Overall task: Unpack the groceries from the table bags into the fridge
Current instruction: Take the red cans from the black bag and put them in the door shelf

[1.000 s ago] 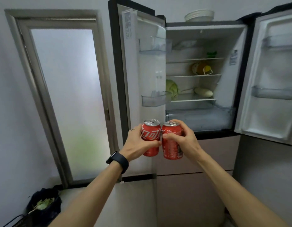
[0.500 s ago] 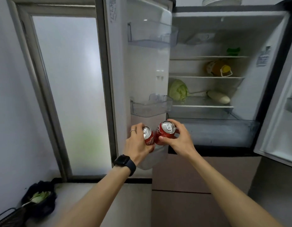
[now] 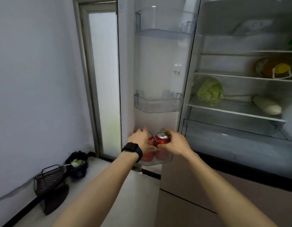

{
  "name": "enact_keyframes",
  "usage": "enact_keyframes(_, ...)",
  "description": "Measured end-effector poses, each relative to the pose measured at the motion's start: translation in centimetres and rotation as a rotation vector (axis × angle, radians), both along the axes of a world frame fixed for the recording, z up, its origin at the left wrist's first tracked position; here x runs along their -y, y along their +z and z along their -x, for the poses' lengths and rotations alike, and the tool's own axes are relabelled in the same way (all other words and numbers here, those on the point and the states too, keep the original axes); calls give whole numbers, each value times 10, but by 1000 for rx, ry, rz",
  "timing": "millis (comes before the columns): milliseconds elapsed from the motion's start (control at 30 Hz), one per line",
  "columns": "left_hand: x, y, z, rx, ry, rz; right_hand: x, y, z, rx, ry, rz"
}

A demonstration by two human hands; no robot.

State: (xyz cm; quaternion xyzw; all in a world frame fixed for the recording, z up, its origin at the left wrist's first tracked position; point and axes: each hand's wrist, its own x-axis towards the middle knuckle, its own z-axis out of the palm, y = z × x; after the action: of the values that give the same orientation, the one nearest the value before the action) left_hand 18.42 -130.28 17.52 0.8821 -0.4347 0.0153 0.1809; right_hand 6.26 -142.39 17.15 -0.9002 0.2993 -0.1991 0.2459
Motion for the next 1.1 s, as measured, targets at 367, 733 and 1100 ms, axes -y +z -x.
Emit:
enact_keyframes(367, 15, 1, 10, -17, 45, -26, 25, 2, 1, -117, 35, 32)
enact_keyframes(733, 25, -1, 8, 310, 136, -173, 35, -4, -15, -192, 133, 177)
enact_keyframes(1100, 27, -2, 14, 310, 178, -133, 38, -12, -13, -119, 152, 174)
